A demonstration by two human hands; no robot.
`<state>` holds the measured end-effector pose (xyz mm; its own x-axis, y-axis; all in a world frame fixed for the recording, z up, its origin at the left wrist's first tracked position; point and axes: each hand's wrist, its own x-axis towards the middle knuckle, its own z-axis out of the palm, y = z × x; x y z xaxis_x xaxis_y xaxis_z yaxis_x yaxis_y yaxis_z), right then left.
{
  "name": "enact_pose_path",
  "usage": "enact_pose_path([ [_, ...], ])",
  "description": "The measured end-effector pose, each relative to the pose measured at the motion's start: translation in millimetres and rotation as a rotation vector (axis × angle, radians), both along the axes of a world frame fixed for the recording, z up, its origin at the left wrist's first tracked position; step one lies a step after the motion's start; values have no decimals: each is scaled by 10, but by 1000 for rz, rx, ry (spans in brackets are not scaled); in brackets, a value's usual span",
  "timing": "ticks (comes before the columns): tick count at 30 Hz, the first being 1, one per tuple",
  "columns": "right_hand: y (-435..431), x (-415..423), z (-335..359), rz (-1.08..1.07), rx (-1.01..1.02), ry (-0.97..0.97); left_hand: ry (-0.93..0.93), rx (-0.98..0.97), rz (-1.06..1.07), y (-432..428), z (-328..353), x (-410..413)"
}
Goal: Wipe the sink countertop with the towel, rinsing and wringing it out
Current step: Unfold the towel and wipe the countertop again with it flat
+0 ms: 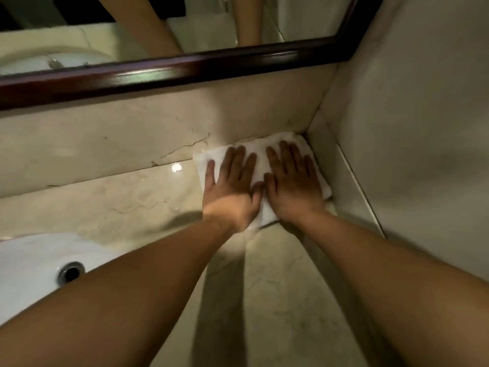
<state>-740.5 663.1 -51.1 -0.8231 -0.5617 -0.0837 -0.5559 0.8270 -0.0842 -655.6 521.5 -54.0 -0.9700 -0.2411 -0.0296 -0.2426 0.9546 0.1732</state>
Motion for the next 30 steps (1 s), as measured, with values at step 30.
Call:
enact_pose_path([
  [30,2504,3296,145,-191,54,-78,-64,82,-221,2335,121,2966],
])
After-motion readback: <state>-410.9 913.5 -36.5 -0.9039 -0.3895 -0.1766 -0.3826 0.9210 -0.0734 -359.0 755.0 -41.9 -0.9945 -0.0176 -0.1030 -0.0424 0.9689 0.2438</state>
